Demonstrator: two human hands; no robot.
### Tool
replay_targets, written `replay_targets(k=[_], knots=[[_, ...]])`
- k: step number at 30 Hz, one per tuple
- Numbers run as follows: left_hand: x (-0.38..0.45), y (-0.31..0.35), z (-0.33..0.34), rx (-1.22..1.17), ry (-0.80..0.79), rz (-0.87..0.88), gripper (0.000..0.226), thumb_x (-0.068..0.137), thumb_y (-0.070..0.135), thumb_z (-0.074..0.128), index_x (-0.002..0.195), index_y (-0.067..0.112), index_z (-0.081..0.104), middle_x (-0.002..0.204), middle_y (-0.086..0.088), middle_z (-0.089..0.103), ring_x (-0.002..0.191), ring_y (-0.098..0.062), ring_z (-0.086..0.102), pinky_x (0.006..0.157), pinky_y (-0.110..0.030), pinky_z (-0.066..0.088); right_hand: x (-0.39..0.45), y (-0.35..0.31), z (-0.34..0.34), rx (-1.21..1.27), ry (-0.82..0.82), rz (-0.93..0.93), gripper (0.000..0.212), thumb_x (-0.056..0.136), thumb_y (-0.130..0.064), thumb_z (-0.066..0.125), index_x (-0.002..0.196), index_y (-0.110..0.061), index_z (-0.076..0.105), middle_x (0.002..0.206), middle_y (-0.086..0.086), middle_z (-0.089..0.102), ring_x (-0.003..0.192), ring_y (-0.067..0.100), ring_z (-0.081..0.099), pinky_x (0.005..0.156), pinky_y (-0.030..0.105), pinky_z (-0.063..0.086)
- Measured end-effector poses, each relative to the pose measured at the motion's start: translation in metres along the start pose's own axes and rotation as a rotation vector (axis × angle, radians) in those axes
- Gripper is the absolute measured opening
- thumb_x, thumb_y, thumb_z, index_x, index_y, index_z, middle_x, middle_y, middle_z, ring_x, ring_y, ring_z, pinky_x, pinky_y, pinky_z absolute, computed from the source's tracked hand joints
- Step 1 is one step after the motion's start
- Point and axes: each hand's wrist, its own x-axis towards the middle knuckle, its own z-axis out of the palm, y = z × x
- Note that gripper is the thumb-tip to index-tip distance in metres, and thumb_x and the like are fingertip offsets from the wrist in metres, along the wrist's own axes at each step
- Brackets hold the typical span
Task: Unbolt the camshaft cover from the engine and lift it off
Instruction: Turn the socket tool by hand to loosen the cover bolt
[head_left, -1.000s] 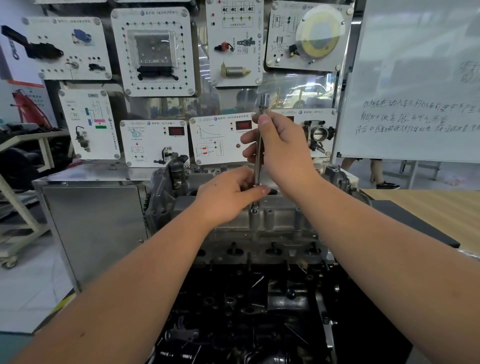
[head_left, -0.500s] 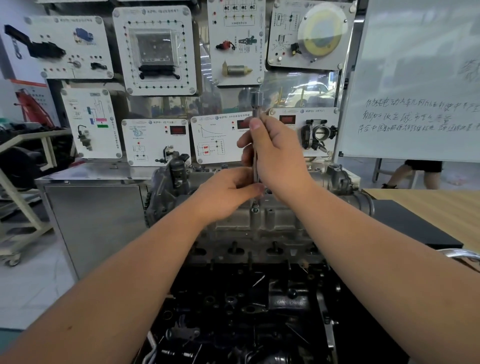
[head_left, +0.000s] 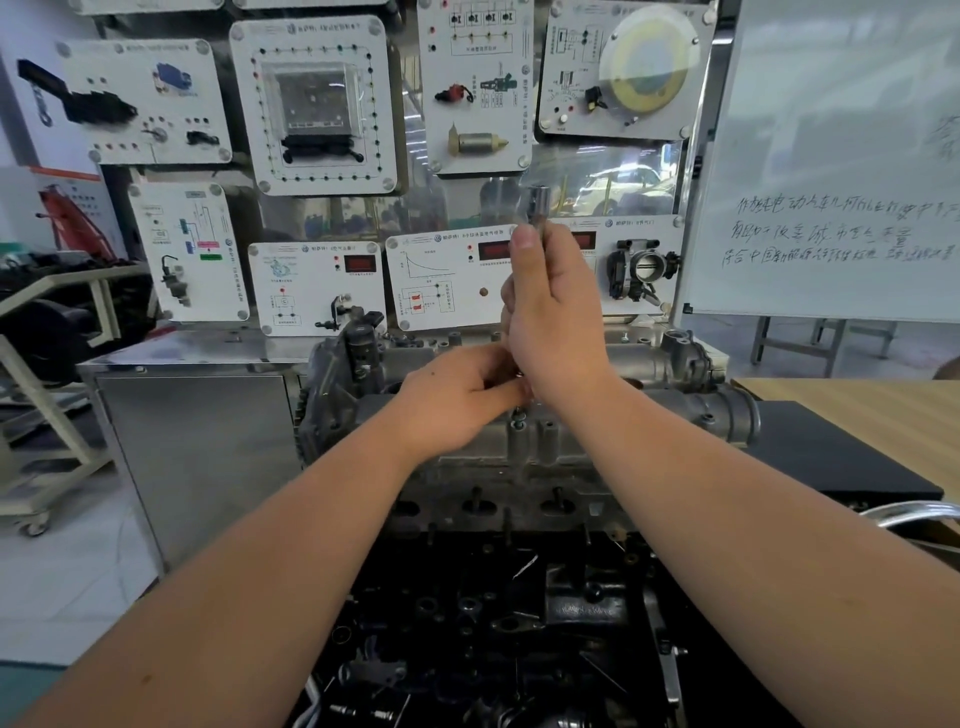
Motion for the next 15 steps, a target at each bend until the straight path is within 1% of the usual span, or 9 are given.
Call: replay_targets(k=[2, 5, 7, 9, 10, 11, 13, 14, 15], knots=[[0.0003, 0.0011, 0.0022, -0.012, 0.051, -0.008, 0.022, 0.096, 0.040, 0.067, 0.098, 0.018, 0.068, 0.086, -0.008, 0.072, 0.082, -0.026, 0.069, 0.084, -0.059, 0.053, -0.0003, -0.0005, 0.0001, -0.013, -0.001, 0.008, 0.036, 0.107, -0.038, 0.039, 0.087, -0.015, 0.057, 0.064, 0.005, 0.053, 0.057, 0.019, 0.048, 0.058, 0.036, 0.040], [0.0017, 0.0049, 0.0053, -0.006, 0.101, -0.035, 0.036, 0.088, 0.048, 0.070, 0.095, 0.013, 0.063, 0.081, -0.012, 0.067, 0.069, -0.025, 0.057, 0.079, -0.058, 0.052, -0.0003, -0.0039, 0.0016, 0.037, 0.017, 0.057, 0.036, 0.104, -0.043, 0.039, 0.086, -0.025, 0.065, 0.065, -0.003, 0.064, 0.054, 0.011, 0.055, 0.056, 0.031, 0.042], [0.0029, 0.0044, 0.0066, 0.007, 0.093, -0.061, 0.035, 0.084, 0.055, 0.067, 0.091, 0.021, 0.063, 0.073, 0.001, 0.066, 0.066, -0.017, 0.055, 0.076, -0.053, 0.053, -0.0001, -0.0057, 0.0025, 0.061, 0.040, 0.034, 0.032, 0.101, -0.046, 0.039, 0.082, -0.030, 0.059, 0.066, -0.002, 0.058, 0.057, 0.013, 0.049, 0.058, 0.035, 0.040], [0.0027, 0.0044, 0.0065, 0.031, 0.067, -0.070, 0.022, 0.086, 0.056, 0.065, 0.082, 0.035, 0.060, 0.065, 0.017, 0.063, 0.063, -0.011, 0.055, 0.075, -0.047, 0.054, -0.0003, -0.0062, 0.0032, 0.069, 0.048, -0.020, 0.027, 0.098, -0.052, 0.042, 0.087, -0.030, 0.053, 0.067, -0.003, 0.047, 0.060, 0.014, 0.041, 0.061, 0.036, 0.037], [0.0020, 0.0055, 0.0055, 0.048, 0.049, -0.073, 0.022, 0.086, 0.058, 0.063, 0.080, 0.038, 0.059, 0.065, 0.021, 0.063, 0.063, -0.010, 0.057, 0.076, -0.046, 0.054, -0.0003, -0.0059, 0.0037, 0.079, 0.042, -0.036, 0.025, 0.097, -0.053, 0.044, 0.090, -0.030, 0.052, 0.067, -0.005, 0.043, 0.059, 0.014, 0.038, 0.060, 0.035, 0.036], [0.0009, 0.0065, 0.0038, 0.057, 0.024, -0.074, 0.025, 0.084, 0.063, 0.059, 0.082, 0.038, 0.060, 0.069, 0.019, 0.066, 0.067, -0.012, 0.061, 0.079, -0.048, 0.056, -0.0001, -0.0054, 0.0043, 0.087, 0.031, -0.045, 0.026, 0.097, -0.051, 0.045, 0.090, -0.026, 0.053, 0.065, -0.005, 0.041, 0.058, 0.015, 0.036, 0.059, 0.035, 0.034], [-0.0007, 0.0065, -0.0004, 0.041, -0.026, -0.071, 0.040, 0.085, 0.067, 0.051, 0.098, 0.032, 0.067, 0.087, 0.006, 0.074, 0.086, -0.020, 0.070, 0.088, -0.055, 0.055, 0.0019, -0.0034, 0.0050, 0.077, 0.008, -0.044, 0.037, 0.100, -0.044, 0.046, 0.093, -0.009, 0.056, 0.064, 0.000, 0.041, 0.057, 0.016, 0.036, 0.058, 0.035, 0.034], [-0.0010, 0.0045, -0.0018, 0.013, -0.045, -0.054, 0.039, 0.091, 0.063, 0.052, 0.105, 0.030, 0.068, 0.097, -0.002, 0.075, 0.095, -0.024, 0.070, 0.093, -0.056, 0.053, 0.0032, -0.0029, 0.0043, 0.064, -0.003, -0.036, 0.041, 0.101, -0.042, 0.045, 0.095, -0.003, 0.057, 0.062, 0.001, 0.043, 0.056, 0.016, 0.038, 0.056, 0.034, 0.035], [-0.0013, 0.0024, -0.0031, -0.018, -0.056, -0.034, 0.033, 0.098, 0.055, 0.053, 0.111, 0.029, 0.068, 0.104, -0.007, 0.075, 0.101, -0.028, 0.070, 0.096, -0.057, 0.051, 0.0039, -0.0030, 0.0034, 0.056, -0.015, -0.030, 0.042, 0.102, -0.041, 0.044, 0.095, -0.003, 0.059, 0.060, 0.001, 0.046, 0.053, 0.014, 0.040, 0.054, 0.032, 0.036]])
